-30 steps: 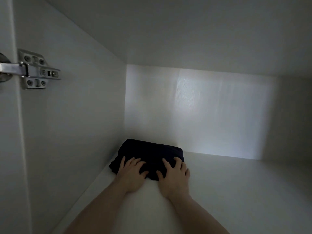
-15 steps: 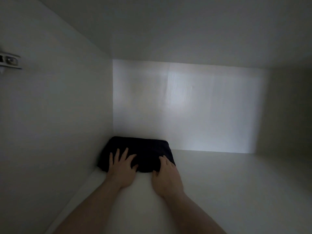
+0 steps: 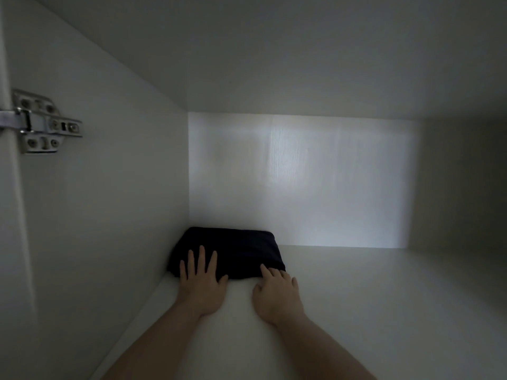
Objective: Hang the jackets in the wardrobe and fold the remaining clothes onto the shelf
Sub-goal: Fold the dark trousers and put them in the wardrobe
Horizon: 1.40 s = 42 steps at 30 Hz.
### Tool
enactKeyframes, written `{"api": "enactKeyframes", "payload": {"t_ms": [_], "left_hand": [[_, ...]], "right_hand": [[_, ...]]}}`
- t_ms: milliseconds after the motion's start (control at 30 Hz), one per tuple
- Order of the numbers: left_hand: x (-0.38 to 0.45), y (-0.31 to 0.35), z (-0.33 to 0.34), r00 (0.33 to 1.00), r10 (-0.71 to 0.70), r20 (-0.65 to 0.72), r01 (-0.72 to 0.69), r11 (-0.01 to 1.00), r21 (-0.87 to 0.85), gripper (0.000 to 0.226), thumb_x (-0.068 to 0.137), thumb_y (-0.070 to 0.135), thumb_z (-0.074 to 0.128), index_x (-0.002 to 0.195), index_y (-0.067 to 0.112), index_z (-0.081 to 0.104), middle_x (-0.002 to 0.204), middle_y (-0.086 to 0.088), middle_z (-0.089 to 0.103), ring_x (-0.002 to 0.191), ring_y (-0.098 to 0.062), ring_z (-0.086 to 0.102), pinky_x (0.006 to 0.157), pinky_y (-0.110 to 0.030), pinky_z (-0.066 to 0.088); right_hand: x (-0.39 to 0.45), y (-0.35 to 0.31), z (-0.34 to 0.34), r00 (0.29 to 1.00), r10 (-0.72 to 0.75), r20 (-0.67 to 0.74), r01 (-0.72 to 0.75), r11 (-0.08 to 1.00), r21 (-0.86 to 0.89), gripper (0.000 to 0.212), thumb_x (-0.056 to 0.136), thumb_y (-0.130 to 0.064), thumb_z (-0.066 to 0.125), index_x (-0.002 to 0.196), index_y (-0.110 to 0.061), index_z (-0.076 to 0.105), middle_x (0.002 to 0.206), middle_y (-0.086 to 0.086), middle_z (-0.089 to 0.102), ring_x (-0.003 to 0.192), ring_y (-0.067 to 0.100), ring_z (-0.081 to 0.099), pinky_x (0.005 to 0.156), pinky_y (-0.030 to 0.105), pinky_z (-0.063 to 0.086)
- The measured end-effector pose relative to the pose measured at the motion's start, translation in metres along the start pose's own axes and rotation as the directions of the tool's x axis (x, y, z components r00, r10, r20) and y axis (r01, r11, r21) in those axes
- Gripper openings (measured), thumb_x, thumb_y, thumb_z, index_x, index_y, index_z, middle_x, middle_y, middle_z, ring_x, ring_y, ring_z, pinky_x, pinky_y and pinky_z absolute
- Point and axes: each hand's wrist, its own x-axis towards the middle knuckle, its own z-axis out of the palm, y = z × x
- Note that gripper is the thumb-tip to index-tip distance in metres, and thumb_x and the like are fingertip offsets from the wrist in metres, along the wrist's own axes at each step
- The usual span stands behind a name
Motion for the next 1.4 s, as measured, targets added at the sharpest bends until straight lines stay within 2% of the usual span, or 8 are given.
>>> {"api": "enactKeyframes", "payload": {"t_ms": [233, 500, 633, 733, 833, 933, 1200, 1400], "left_hand": [[-0.024, -0.006, -0.011, 0.998, 0.033, 0.053, -0.031, 0.998, -0.047, 0.075, 0.104, 0.056, 0.028, 0.163, 0.024, -0.008, 0.168, -0.01, -0.022, 0.154, -0.036, -0.02, 0.124, -0.053, -0.01], [-0.083, 0.003, -0.04, 0.977, 0.012, 0.212, 0.002, 0.998, -0.067, 0.072, 0.103, 0.057, 0.029, 0.163, 0.028, 0.002, 0.17, -0.005, -0.015, 0.155, -0.032, -0.018, 0.125, -0.052, -0.006], [-0.144, 0.013, -0.063, 0.947, 0.038, 0.32, -0.027, 0.999, -0.039, 0.065, 0.104, 0.058, 0.021, 0.163, 0.032, 0.009, 0.171, -0.003, -0.007, 0.157, -0.03, -0.004, 0.126, -0.049, 0.0], [-0.195, 0.027, -0.081, 0.934, 0.101, 0.344, -0.09, 0.995, -0.048, 0.064, 0.105, 0.058, 0.019, 0.163, 0.032, 0.011, 0.171, 0.0, 0.002, 0.157, -0.027, 0.006, 0.126, -0.046, 0.006], [-0.252, 0.049, -0.084, 0.916, 0.213, 0.339, -0.202, 0.977, -0.067, 0.062, 0.106, 0.059, 0.018, 0.162, 0.036, 0.008, 0.171, 0.004, 0.0, 0.157, -0.029, 0.003, 0.127, -0.047, 0.003], [-0.315, 0.092, -0.089, 0.904, 0.358, 0.236, -0.287, 0.914, -0.285, 0.059, 0.105, 0.06, 0.025, 0.16, 0.043, 0.015, 0.166, 0.017, 0.005, 0.157, -0.021, 0.002, 0.126, -0.041, -0.004], [-0.471, 0.241, -0.116, 0.64, 0.768, -0.026, -0.586, 0.467, -0.662, 0.055, 0.101, 0.03, 0.061, 0.147, 0.049, 0.038, 0.16, 0.028, 0.022, 0.149, 0.004, 0.016, 0.124, -0.03, 0.015], [-0.563, 0.339, -0.11, 0.359, 0.928, -0.099, -0.668, 0.182, -0.722, 0.054, 0.096, 0.024, 0.068, 0.144, 0.037, 0.049, 0.158, 0.023, 0.033, 0.148, -0.002, 0.027, 0.123, -0.044, 0.026]], "right_hand": [[-0.068, -0.011, -0.016, 0.972, -0.086, 0.218, 0.095, 0.995, -0.028, 0.065, 0.103, -0.054, 0.022, 0.161, -0.027, 0.019, 0.171, 0.002, 0.01, 0.157, 0.029, 0.004, 0.125, 0.053, -0.001], [-0.165, 0.008, -0.041, 0.964, -0.129, 0.234, 0.134, 0.991, -0.006, 0.07, 0.1, -0.061, 0.023, 0.162, -0.029, 0.018, 0.171, -0.001, 0.009, 0.157, 0.026, 0.005, 0.125, 0.049, 0.0], [-0.22, 0.029, -0.052, 0.976, -0.163, 0.143, 0.166, 0.986, -0.008, 0.068, 0.101, -0.06, 0.02, 0.16, -0.027, 0.023, 0.17, 0.003, 0.014, 0.156, 0.028, 0.011, 0.125, 0.05, 0.004], [-0.273, 0.05, -0.063, 0.978, -0.188, 0.089, 0.182, 0.981, 0.073, 0.07, 0.097, -0.06, 0.035, 0.159, -0.031, 0.024, 0.17, -0.002, 0.012, 0.157, 0.021, 0.009, 0.125, 0.043, 0.0], [-0.335, 0.077, -0.08, 0.994, -0.092, -0.059, 0.106, 0.937, 0.334, 0.069, 0.087, -0.062, 0.046, 0.153, -0.048, 0.032, 0.163, -0.027, 0.01, 0.153, 0.009, 0.017, 0.124, 0.029, 0.013], [-0.397, 0.106, -0.109, 0.984, -0.019, -0.18, 0.091, 0.91, 0.405, 0.068, 0.083, -0.058, 0.052, 0.143, -0.065, 0.02, 0.155, -0.04, -0.002, 0.15, -0.005, 0.01, 0.116, 0.012, 0.015], [-0.588, 0.189, -0.184, 0.927, 0.327, -0.183, -0.226, 0.878, 0.421, 0.066, 0.097, -0.038, 0.061, 0.155, -0.043, 0.03, 0.162, -0.029, 0.011, 0.149, -0.007, 0.011, 0.12, 0.017, 0.014], [-0.738, 0.223, -0.214, 0.71, 0.648, -0.278, -0.527, 0.75, 0.4, 0.067, 0.099, -0.043, 0.059, 0.157, -0.046, 0.025, 0.166, -0.027, 0.007, 0.151, -0.006, 0.008, 0.115, 0.013, 0.011]]}}
